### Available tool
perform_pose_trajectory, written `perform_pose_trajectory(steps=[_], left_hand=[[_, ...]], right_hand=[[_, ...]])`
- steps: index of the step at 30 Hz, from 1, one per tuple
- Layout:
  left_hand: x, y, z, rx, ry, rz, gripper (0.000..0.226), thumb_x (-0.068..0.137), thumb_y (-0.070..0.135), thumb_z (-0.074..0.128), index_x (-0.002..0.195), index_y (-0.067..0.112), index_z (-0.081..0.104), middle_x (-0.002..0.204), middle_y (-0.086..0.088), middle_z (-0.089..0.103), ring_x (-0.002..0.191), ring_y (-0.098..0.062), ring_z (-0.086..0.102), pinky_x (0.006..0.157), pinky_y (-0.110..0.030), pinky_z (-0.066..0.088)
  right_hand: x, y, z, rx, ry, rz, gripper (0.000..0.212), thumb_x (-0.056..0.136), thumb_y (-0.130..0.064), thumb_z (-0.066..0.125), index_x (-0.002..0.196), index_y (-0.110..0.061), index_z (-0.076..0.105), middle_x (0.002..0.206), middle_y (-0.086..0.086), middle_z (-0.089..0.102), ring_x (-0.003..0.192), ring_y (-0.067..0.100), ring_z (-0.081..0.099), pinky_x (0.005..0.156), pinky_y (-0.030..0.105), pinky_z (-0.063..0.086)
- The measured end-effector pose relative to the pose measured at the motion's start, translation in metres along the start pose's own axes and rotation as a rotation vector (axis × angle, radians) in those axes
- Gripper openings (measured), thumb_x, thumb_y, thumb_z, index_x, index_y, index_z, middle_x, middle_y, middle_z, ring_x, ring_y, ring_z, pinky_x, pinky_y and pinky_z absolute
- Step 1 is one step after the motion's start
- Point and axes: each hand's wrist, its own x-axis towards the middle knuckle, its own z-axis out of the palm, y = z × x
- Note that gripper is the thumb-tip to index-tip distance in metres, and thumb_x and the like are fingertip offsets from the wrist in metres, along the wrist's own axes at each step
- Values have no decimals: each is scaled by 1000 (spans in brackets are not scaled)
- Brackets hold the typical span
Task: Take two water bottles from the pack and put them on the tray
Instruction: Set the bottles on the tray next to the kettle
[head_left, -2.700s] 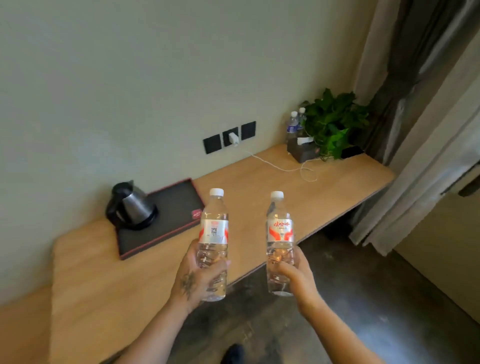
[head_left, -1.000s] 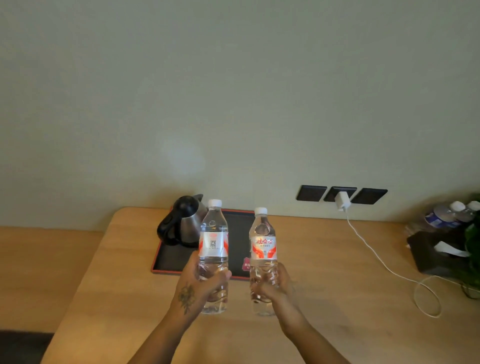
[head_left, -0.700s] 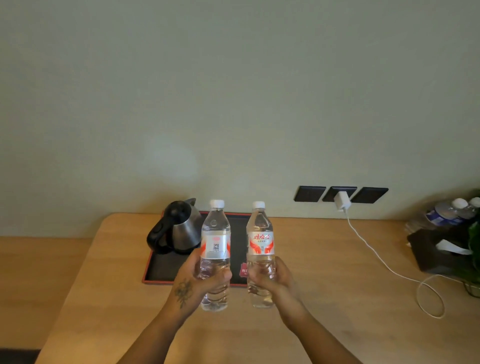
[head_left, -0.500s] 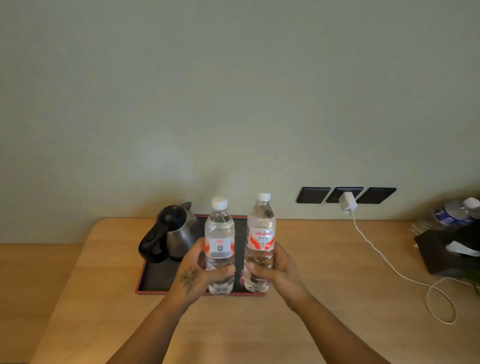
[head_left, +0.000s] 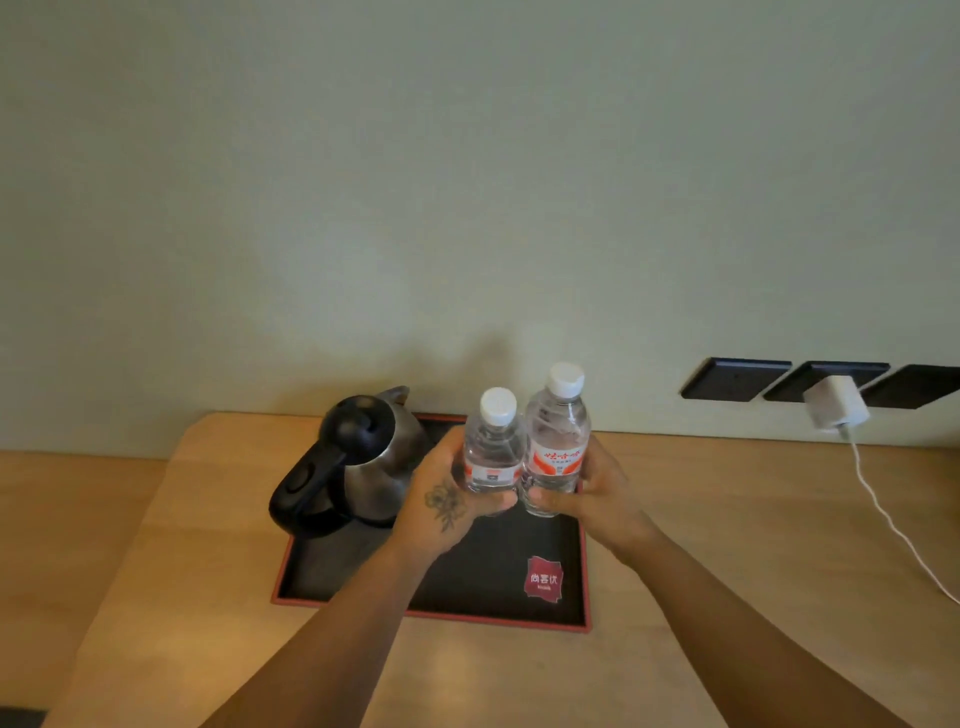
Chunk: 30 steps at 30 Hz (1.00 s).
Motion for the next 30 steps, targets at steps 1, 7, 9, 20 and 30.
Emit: perform_pose_trajectory(steps=[1, 7, 9, 20, 30], left_hand=[[8, -5, 0, -4, -1, 12, 82, 73, -22, 88, 146, 0, 57, 138, -20, 72, 129, -36, 71, 106, -53, 61], [47, -28, 10, 38, 25, 0, 86, 72, -11, 94, 148, 10, 60, 140, -6, 74, 132, -24, 69, 115, -55, 55], [56, -31, 14, 42, 11, 6, 85, 73, -7, 95, 148, 13, 60, 141, -2, 73, 132, -18, 69, 114, -45, 56], [81, -39, 38, 98, 56, 58, 86, 68, -4, 99, 131, 40, 59, 128, 17, 43, 109, 29, 53, 101, -14, 47], [73, -27, 33, 203, 22, 83, 81, 71, -1, 98, 139, 21, 60, 139, 1, 47, 125, -4, 60, 110, -24, 53]], right_hand=[[7, 4, 1, -13, -1, 4, 76, 76, -15, 93, 138, -35, 55, 127, -23, 71, 115, -5, 68, 81, 9, 57], [40, 26, 1, -56, 26, -2, 74, 80, -11, 90, 140, -32, 53, 134, -14, 68, 118, -1, 67, 86, 10, 56], [48, 33, -1, -62, 48, 0, 76, 79, -10, 90, 140, -32, 52, 135, -13, 67, 119, 0, 66, 92, 15, 55], [65, 52, -11, -36, 165, 68, 78, 75, -2, 91, 142, -15, 54, 135, 4, 68, 124, 20, 66, 107, 49, 56], [57, 37, -13, -126, 123, 74, 87, 74, 3, 91, 147, -10, 45, 143, 12, 56, 134, 27, 56, 113, 50, 50]])
